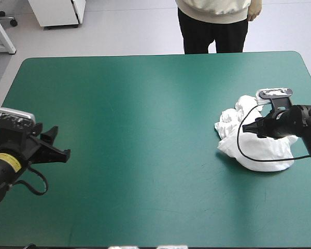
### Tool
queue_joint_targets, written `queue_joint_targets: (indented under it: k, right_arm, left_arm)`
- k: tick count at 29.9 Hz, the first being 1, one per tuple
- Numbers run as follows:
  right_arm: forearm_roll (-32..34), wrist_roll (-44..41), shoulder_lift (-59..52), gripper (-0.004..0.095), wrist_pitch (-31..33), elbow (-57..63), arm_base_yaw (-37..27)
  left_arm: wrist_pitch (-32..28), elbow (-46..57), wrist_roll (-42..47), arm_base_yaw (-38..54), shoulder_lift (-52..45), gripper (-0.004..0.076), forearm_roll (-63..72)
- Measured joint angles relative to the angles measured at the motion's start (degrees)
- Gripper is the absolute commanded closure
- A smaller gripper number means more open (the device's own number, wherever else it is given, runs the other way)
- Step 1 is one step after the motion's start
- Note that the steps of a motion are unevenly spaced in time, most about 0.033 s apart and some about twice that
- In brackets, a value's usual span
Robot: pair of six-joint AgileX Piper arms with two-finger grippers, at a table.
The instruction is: Fold the cloth
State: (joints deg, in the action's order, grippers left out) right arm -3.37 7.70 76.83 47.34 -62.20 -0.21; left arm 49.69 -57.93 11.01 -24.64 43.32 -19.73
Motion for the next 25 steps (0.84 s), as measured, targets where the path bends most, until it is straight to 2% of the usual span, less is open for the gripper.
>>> queue_joint_targets:
  k: [3, 7, 12, 15, 18, 20, 25]
  right_arm:
    - [-0.12, 1.19, 0.22, 0.0333, 0.0, 0.0, 0.0]
    - [-0.13, 2.16, 2.42, 0.0206, -0.13, -0.04, 0.0]
    - [-0.36, 2.3, 7.21, 0.0207, -1.75, -0.11, 0.0]
    - [-1.09, 2.37, 10.06, 0.0246, -3.57, -0.12, 0.0]
    - [-1.38, 2.37, 13.08, 0.0363, -4.93, -0.23, 0.0]
    - [-1.57, 2.37, 14.93, 0.0496, -5.34, -0.43, 0.0]
    - [-2.3, 2.5, 17.97, 0.0914, -5.93, -0.65, 0.0]
  left_arm:
    - [4.54, 0.0, 2.83, 0.0, -2.33, 0.0437, -6.2]
    - [5.17, 0.22, 5.28, 0.0, -3.7, 0.0437, -9.75]
    - [5.74, 1.82, 9.4, 0.0, -3.77, 0.0437, -14.94]
    - [5.8, 1.94, 10.3, 0.0, -3.77, 0.0437, -15.67]
    - [5.78, 1.94, 10.99, 0.0, -3.82, 0.0437, -15.72]
    - [5.66, 1.94, 11.02, 0.0, -3.82, 0.0437, -15.67]
    - [5.11, 1.94, 11.55, 0.0, -3.82, 0.0437, -15.42]
